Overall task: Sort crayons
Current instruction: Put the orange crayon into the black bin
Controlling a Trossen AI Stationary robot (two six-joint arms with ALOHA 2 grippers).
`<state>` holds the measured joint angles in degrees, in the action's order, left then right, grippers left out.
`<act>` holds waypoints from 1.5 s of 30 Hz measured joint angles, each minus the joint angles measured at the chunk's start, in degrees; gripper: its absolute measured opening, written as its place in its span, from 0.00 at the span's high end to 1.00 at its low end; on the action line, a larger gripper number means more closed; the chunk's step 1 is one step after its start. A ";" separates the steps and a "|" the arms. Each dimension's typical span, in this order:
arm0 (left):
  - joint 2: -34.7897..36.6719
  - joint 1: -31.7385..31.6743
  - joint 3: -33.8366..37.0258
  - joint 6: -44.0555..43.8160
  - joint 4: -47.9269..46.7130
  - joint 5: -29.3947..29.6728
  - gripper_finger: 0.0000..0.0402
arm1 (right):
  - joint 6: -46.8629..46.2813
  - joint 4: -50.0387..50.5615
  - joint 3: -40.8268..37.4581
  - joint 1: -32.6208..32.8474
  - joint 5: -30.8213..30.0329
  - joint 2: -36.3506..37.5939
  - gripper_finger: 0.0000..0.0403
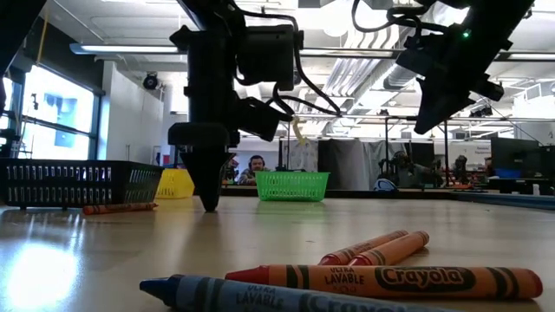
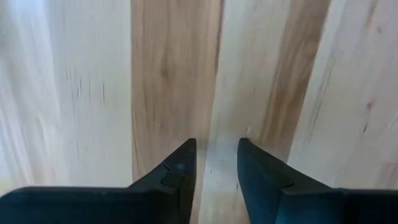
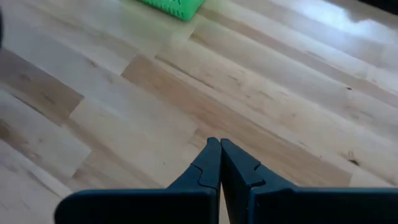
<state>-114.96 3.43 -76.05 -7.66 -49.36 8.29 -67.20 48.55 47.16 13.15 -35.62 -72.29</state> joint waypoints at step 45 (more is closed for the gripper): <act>0.85 18.72 -9.62 -59.69 -21.37 7.83 0.62 | 27.21 3.33 0.00 -0.02 -1.49 0.00 1.00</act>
<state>-114.10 22.15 -85.67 -67.35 -70.72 16.11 -39.99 51.88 47.16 13.13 -37.11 -72.29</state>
